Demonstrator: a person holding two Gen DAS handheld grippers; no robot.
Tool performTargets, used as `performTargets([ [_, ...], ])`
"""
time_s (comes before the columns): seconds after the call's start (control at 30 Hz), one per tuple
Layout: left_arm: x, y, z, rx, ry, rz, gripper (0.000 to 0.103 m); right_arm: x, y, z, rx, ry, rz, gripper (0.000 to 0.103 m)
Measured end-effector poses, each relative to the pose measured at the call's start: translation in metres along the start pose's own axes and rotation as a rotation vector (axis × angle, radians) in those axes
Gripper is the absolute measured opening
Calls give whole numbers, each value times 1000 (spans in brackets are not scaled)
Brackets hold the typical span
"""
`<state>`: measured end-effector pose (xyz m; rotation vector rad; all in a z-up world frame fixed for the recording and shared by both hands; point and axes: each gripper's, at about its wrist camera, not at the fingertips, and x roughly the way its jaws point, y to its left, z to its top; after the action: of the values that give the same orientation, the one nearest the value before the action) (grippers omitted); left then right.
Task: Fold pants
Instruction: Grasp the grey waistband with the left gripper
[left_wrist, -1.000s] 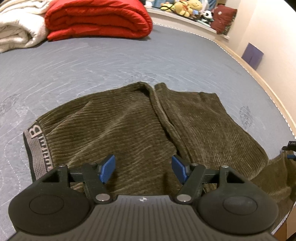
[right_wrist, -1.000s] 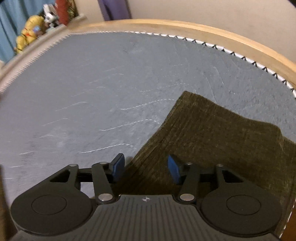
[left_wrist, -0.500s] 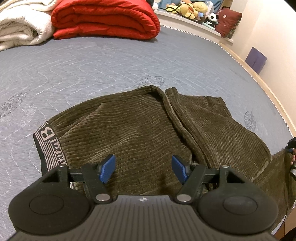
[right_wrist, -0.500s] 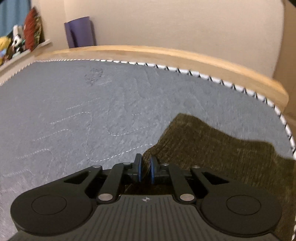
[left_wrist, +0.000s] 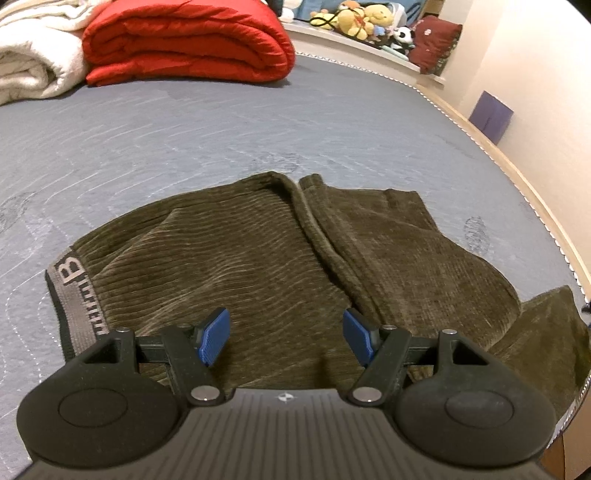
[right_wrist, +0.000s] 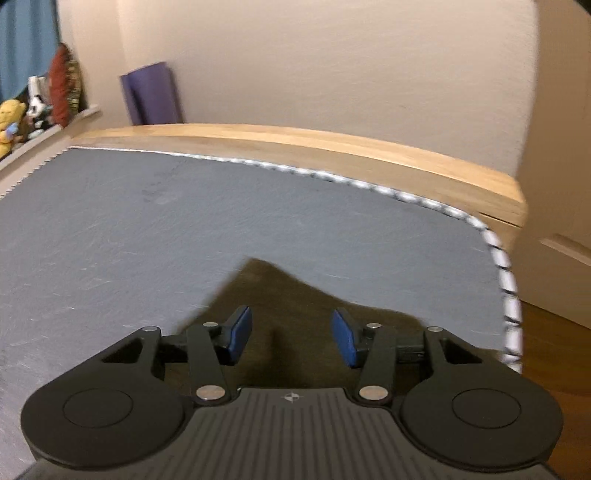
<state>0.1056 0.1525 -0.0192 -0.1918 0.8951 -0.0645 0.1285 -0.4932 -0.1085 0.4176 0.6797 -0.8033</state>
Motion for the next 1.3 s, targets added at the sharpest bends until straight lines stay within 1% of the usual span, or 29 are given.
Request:
performTargets([
  [0.03,0,-3,0,5,0,-3,73,1,-12,-3,11,23,-19,51],
  [0.07,1,-6,-1,11,-1,-4,73,4,-24,-6,20,65,-46,49],
  [0.1,1,-8,-1,15,-2,-3,73,11,-37,-10,42,111,-93,45],
  [0.13,0,-10,-2,19,-3,-2,73,17,-53,-14,79,138,-132,41],
  [0.17,1,-10,-2,21,-4,0,73,17,-64,-15,103,117,-100,39],
  [0.2,0,-10,-3,22,-5,4,73,16,-66,-13,82,108,-93,38],
  [0.27,0,-10,-4,24,-6,14,73,11,-60,-11,11,79,-167,40],
  [0.3,0,-10,-5,24,-7,22,73,8,-61,-10,24,68,-195,40],
  [0.37,-2,-6,-6,18,-10,38,73,0,-65,-6,99,65,-165,41],
  [0.4,-5,-3,-6,11,-15,42,73,-6,-63,-3,115,54,-144,41],
  [0.47,-12,2,-5,-4,-32,41,73,-26,-45,1,79,-14,-91,43],
  [0.5,-16,4,-4,-10,-44,40,73,-39,-32,3,45,-53,-61,46],
  [0.57,-25,7,-4,-14,-72,36,73,-67,-2,4,-19,-119,5,48],
  [0.63,-30,9,-4,-10,-95,46,72,-93,20,5,-46,-146,83,48],
  [0.77,-37,10,-7,18,-144,80,72,-154,68,-6,-123,-182,276,48],
  [0.87,-41,12,-8,38,-179,101,72,-204,101,-24,-207,-184,443,49],
  [0.93,-43,15,-7,38,-189,102,71,-232,120,-41,-269,-185,541,52],
  [1.0,-44,20,-6,28,-190,89,67,-255,137,-57,-326,-179,636,54],
  [1.03,-45,22,-6,24,-189,81,67,-265,146,-68,-352,-175,697,54],
  [1.07,-46,25,-6,20,-190,78,63,-275,152,-73,-368,-176,740,54],
  [1.1,-46,27,-6,16,-191,76,51,-282,160,-83,-387,-182,785,54],
  [1.13,-45,29,-6,14,-186,77,45,-287,168,-94,-412,-194,828,54],
  [1.2,-42,35,-6,8,-169,75,21,-294,180,-116,-469,-248,895,54],
  [1.23,-41,38,-6,6,-158,74,16,-291,185,-132,-506,-278,908,54],
  [1.27,-38,41,-6,5,-147,73,11,-291,195,-141,-541,-271,897,54],
  [1.3,-36,45,-6,5,-138,73,11,-286,204,-151,-581,-218,883,54],
])
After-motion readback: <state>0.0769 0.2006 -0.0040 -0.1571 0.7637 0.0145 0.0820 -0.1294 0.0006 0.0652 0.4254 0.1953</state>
